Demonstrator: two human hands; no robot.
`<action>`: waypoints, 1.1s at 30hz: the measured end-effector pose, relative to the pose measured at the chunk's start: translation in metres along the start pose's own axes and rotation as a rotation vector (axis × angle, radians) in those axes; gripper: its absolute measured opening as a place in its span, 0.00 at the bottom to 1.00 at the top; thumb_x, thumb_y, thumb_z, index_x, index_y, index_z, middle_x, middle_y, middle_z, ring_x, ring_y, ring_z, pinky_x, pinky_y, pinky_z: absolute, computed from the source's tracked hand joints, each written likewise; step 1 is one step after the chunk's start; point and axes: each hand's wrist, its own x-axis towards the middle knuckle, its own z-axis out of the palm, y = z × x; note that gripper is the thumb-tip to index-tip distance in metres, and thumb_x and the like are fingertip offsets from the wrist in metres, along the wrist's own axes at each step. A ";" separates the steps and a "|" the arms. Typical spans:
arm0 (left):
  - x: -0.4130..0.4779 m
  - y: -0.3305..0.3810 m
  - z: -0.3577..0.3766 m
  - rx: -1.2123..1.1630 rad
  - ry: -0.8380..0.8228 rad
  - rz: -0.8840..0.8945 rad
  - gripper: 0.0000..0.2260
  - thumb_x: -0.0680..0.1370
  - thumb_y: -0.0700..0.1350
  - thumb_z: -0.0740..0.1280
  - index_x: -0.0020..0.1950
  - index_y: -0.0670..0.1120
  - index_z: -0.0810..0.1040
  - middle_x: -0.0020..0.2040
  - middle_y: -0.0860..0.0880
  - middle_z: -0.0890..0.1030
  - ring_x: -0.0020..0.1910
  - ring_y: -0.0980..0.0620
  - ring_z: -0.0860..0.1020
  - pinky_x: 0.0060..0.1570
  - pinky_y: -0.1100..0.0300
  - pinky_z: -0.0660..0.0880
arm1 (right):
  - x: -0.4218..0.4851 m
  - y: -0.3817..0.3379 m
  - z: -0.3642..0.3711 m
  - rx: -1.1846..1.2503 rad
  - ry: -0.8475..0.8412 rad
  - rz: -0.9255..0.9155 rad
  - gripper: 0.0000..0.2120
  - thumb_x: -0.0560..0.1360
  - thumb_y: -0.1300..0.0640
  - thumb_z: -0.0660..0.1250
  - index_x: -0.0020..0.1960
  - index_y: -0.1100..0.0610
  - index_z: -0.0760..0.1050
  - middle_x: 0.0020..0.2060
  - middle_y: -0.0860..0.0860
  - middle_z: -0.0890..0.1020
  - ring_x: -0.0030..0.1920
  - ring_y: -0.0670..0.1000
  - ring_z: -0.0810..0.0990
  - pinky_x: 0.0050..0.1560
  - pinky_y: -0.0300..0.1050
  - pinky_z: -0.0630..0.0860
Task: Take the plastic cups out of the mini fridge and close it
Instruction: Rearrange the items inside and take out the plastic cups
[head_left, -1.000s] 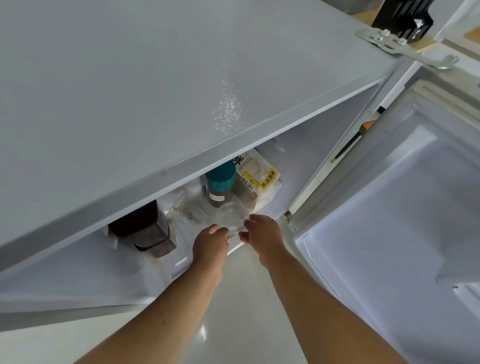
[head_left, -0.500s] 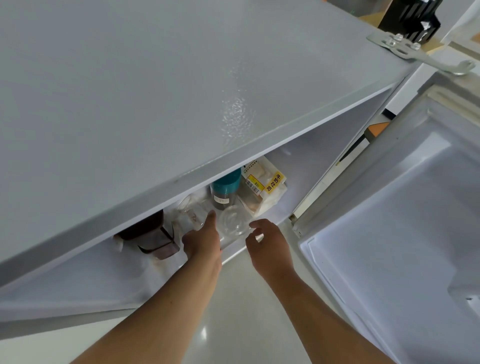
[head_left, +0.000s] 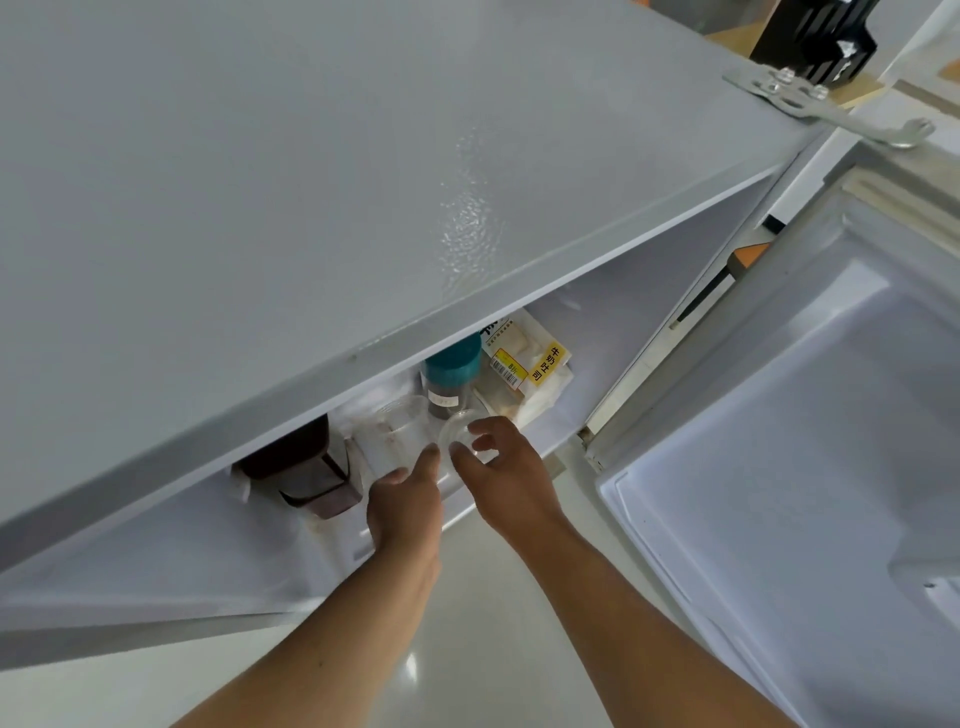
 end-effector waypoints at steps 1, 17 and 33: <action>-0.008 -0.001 -0.001 -0.002 -0.034 0.027 0.24 0.75 0.65 0.70 0.60 0.47 0.82 0.54 0.48 0.86 0.55 0.44 0.83 0.59 0.44 0.79 | -0.001 -0.004 0.000 0.032 -0.042 0.031 0.27 0.69 0.29 0.64 0.64 0.38 0.71 0.56 0.39 0.79 0.51 0.42 0.80 0.44 0.40 0.77; -0.018 0.003 -0.020 -0.225 -0.277 0.242 0.07 0.73 0.53 0.73 0.50 0.56 0.83 0.48 0.52 0.87 0.49 0.54 0.86 0.49 0.58 0.82 | 0.004 -0.006 -0.042 -0.557 0.031 -0.196 0.35 0.76 0.40 0.71 0.76 0.47 0.60 0.63 0.51 0.75 0.55 0.54 0.81 0.43 0.41 0.74; -0.012 0.007 -0.037 -0.201 -0.324 0.073 0.12 0.78 0.45 0.65 0.42 0.56 0.87 0.41 0.57 0.87 0.46 0.57 0.85 0.47 0.60 0.80 | 0.009 -0.022 0.023 -0.715 -0.020 -0.456 0.32 0.78 0.50 0.72 0.77 0.52 0.64 0.68 0.54 0.76 0.60 0.56 0.81 0.58 0.50 0.79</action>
